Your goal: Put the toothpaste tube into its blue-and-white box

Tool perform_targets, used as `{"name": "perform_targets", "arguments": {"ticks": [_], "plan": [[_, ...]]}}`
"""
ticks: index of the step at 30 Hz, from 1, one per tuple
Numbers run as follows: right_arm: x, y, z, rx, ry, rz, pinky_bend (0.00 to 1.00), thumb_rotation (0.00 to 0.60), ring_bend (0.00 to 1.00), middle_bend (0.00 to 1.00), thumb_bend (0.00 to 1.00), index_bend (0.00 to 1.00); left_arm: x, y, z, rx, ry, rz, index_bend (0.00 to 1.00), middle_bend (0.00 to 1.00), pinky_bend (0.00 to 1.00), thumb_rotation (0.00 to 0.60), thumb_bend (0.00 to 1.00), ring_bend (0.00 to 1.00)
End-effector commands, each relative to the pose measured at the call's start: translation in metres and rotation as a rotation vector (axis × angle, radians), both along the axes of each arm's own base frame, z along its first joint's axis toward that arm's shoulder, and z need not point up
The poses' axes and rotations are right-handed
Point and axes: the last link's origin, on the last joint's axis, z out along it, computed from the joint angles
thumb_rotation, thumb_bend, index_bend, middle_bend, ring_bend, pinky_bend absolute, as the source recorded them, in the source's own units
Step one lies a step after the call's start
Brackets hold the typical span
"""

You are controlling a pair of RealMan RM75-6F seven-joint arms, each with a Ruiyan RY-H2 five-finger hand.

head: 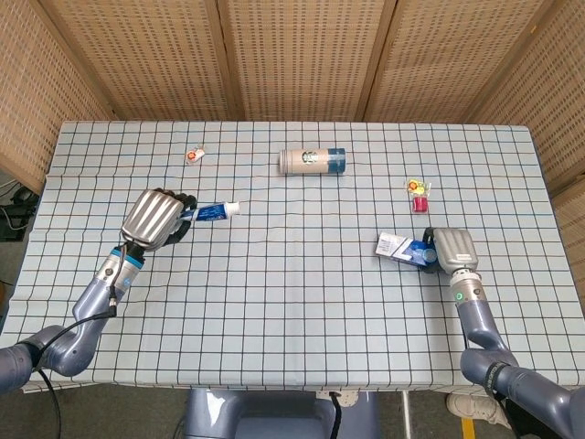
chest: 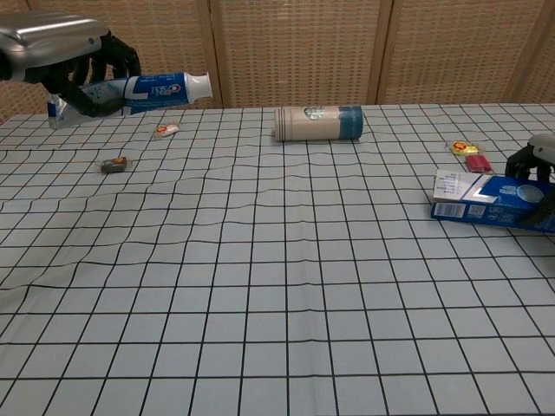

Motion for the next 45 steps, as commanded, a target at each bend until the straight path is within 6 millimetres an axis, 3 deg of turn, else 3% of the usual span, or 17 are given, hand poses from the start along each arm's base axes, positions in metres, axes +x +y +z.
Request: {"name": "perform_targets", "arguments": {"ticks": [1, 7, 10, 20, 30, 45], "plan": [[0.008, 0.001, 0.008, -0.011, -0.023, 0.026, 0.74, 0.6, 0.68, 0.67, 0.38, 0.83, 0.004, -0.001, 0.0, -0.002, -0.002, -0.01, 0.91, 0.58, 0.56, 0.6, 0.7, 0.61], [0.032, 0.005, 0.016, -0.004, -0.116, 0.062, 0.74, 0.6, 0.68, 0.67, 0.38, 0.83, 0.016, -0.003, 0.001, -0.013, -0.017, -0.031, 0.91, 0.58, 0.56, 0.6, 0.7, 0.61], [0.06, 0.011, 0.017, 0.03, -0.216, 0.112, 0.74, 0.6, 0.68, 0.67, 0.38, 0.83, 0.029, -0.003, 0.005, -0.025, -0.022, -0.056, 0.91, 0.58, 0.56, 0.6, 0.7, 0.61], [0.114, 0.013, 0.025, 0.1, -0.375, 0.187, 0.74, 0.6, 0.66, 0.66, 0.41, 0.85, 0.063, -0.001, 0.026, -0.031, -0.043, -0.085, 0.91, 0.58, 0.56, 0.6, 0.7, 0.61], [0.13, 0.005, 0.033, 0.1, -0.402, 0.21, 0.72, 0.6, 0.65, 0.65, 0.42, 0.84, 0.087, 0.002, 0.031, -0.127, -0.023, -0.087, 0.91, 0.58, 0.56, 0.6, 0.7, 0.61], [0.146, -0.006, 0.039, 0.095, -0.408, 0.232, 0.72, 0.6, 0.65, 0.65, 0.42, 0.84, 0.146, 0.019, 0.048, -0.157, 0.249, -0.126, 0.91, 0.58, 0.55, 0.6, 0.7, 0.61]]}}
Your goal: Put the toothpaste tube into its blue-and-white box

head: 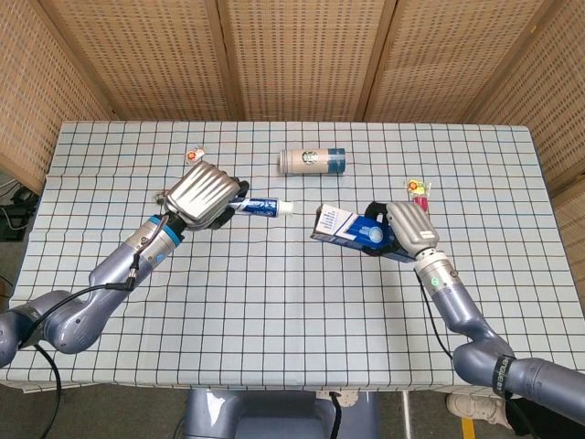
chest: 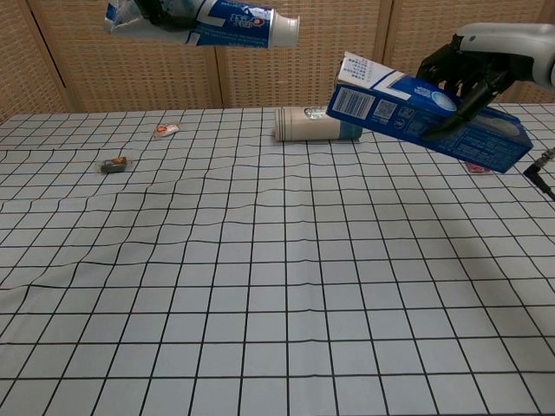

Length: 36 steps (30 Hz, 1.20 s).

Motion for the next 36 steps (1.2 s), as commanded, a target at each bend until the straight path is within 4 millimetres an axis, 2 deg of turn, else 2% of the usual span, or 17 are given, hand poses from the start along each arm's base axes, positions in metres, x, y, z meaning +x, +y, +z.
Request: {"name": "perform_targets", "arguments": {"ticks": [1, 11, 18, 36], "plan": [[0.001, 0.0, 0.0, 0.003, 0.0, 0.001, 0.72, 0.6, 0.65, 0.65, 0.42, 0.84, 0.015, 0.004, 0.001, 0.008, 0.09, -0.004, 0.91, 0.58, 0.55, 0.6, 0.7, 0.61], [0.002, 0.0, 0.003, 0.011, 0.001, 0.0, 0.72, 0.6, 0.65, 0.65, 0.42, 0.84, 0.026, 0.007, -0.016, 0.013, 0.143, 0.02, 0.91, 0.58, 0.55, 0.6, 0.7, 0.61], [0.01, -0.001, 0.003, 0.017, -0.005, 0.014, 0.72, 0.6, 0.65, 0.65, 0.42, 0.84, 0.034, 0.008, -0.02, 0.019, 0.136, 0.011, 0.91, 0.58, 0.56, 0.6, 0.7, 0.61], [0.012, -0.002, 0.001, 0.022, -0.016, 0.004, 0.72, 0.6, 0.66, 0.65, 0.42, 0.84, 0.036, 0.004, -0.032, -0.01, 0.159, -0.008, 0.91, 0.58, 0.55, 0.6, 0.7, 0.61]]}}
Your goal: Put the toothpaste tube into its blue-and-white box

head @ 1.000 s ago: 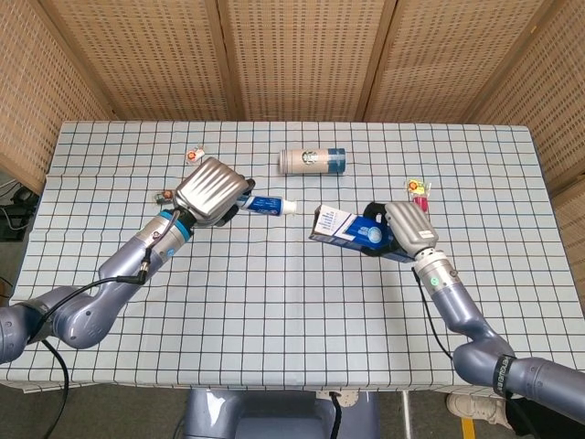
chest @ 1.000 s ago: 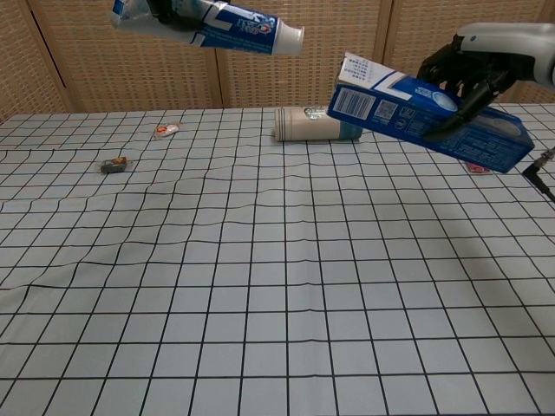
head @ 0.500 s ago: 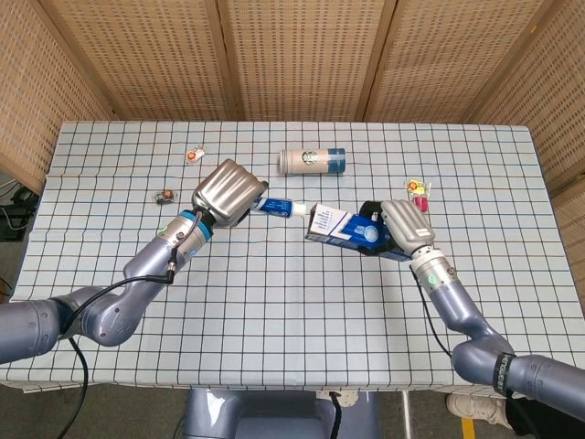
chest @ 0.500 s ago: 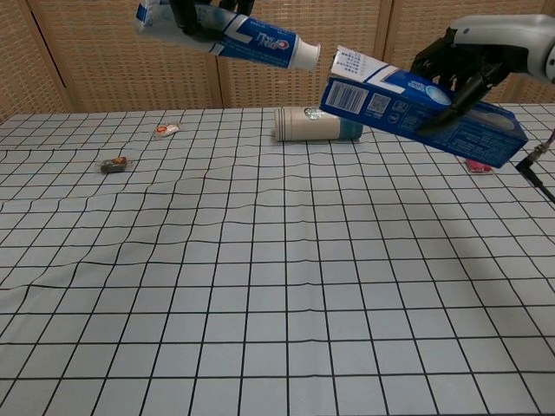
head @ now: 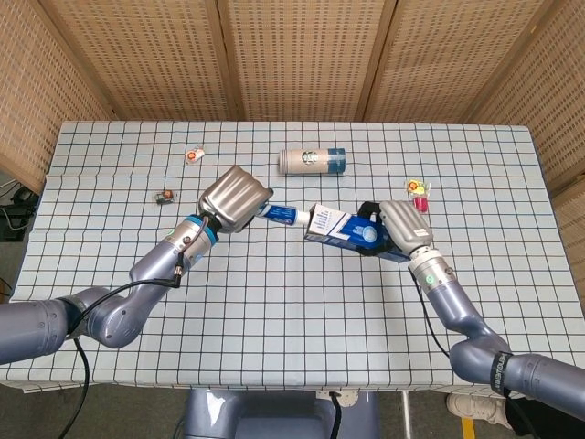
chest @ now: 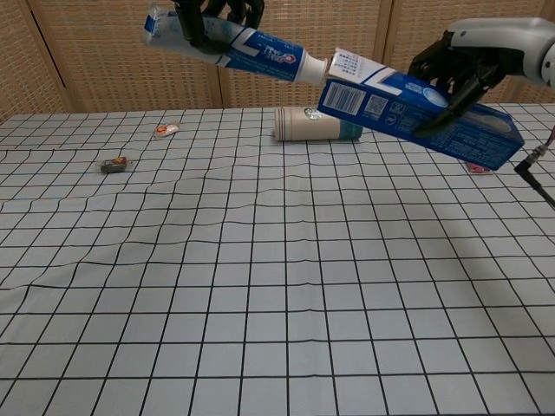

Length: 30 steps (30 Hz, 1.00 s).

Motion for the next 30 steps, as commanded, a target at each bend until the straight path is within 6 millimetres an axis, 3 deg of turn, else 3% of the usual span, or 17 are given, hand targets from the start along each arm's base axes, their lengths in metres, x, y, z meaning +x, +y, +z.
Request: {"name": "perform_targets", "arguments": {"ticks": [1, 20, 30], "plan": [[0.0, 0.0, 0.0, 0.001, -0.002, 0.001, 0.72, 0.6, 0.66, 0.65, 0.42, 0.84, 0.0, 0.0, -0.001, -0.001, 0.002, -0.001, 0.91, 0.58, 0.56, 0.6, 0.7, 0.61], [0.015, 0.003, -0.002, 0.032, -0.042, 0.028, 0.72, 0.6, 0.66, 0.65, 0.42, 0.84, 0.026, -0.002, -0.021, 0.003, 0.036, -0.072, 0.9, 0.57, 0.54, 0.6, 0.7, 0.61], [0.031, -0.001, -0.001, 0.043, -0.118, 0.034, 0.72, 0.6, 0.66, 0.65, 0.42, 0.84, 0.057, 0.0, -0.021, 0.126, 0.106, -0.257, 0.85, 0.51, 0.47, 0.6, 0.69, 0.57]]}}
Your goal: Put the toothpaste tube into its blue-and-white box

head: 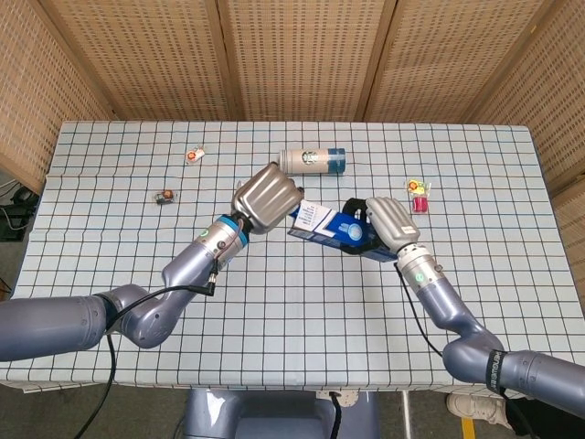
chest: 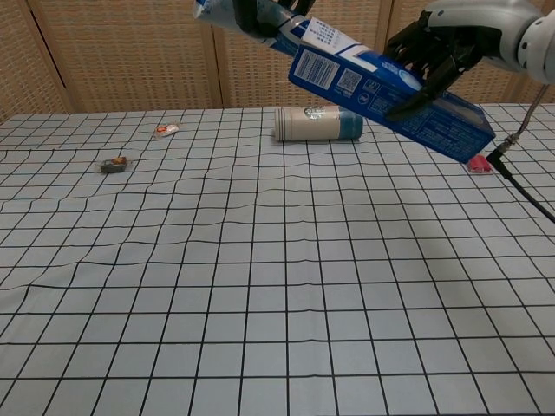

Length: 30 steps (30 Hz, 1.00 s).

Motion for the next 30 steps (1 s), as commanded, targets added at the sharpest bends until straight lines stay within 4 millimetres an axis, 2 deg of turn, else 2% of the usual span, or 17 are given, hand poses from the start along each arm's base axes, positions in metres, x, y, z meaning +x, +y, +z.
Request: {"name": "perform_targets", "arguments": {"ticks": [1, 10, 15, 17, 22, 30], "plan": [[0.002, -0.002, 0.001, 0.0, -0.028, -0.009, 0.72, 0.6, 0.66, 0.65, 0.42, 0.84, 0.013, -0.001, 0.0, 0.038, 0.009, -0.067, 0.84, 0.51, 0.47, 0.6, 0.69, 0.56], [0.005, -0.008, 0.009, -0.01, -0.174, -0.049, 0.72, 0.6, 0.66, 0.65, 0.42, 0.84, 0.039, -0.004, 0.002, 0.16, 0.071, -0.266, 0.7, 0.36, 0.37, 0.6, 0.61, 0.44], [-0.001, -0.01, 0.01, -0.022, -0.25, -0.067, 0.72, 0.6, 0.66, 0.66, 0.42, 0.85, 0.051, -0.006, 0.003, 0.197, 0.063, -0.33, 0.51, 0.22, 0.26, 0.6, 0.54, 0.27], [-0.003, -0.01, 0.011, -0.03, -0.271, -0.071, 0.72, 0.6, 0.66, 0.66, 0.42, 0.85, 0.055, -0.008, 0.004, 0.204, 0.048, -0.345, 0.46, 0.2, 0.24, 0.6, 0.53, 0.25], [-0.011, -0.01, 0.012, -0.053, -0.346, -0.087, 0.72, 0.6, 0.67, 0.66, 0.42, 0.85, 0.067, -0.013, 0.01, 0.22, -0.009, -0.369, 0.42, 0.18, 0.22, 0.6, 0.49, 0.23], [-0.024, -0.009, 0.013, -0.066, -0.387, -0.112, 0.72, 0.6, 0.67, 0.66, 0.42, 0.85, 0.066, -0.02, 0.022, 0.234, -0.092, -0.372, 0.29, 0.13, 0.18, 0.6, 0.45, 0.17]]}}
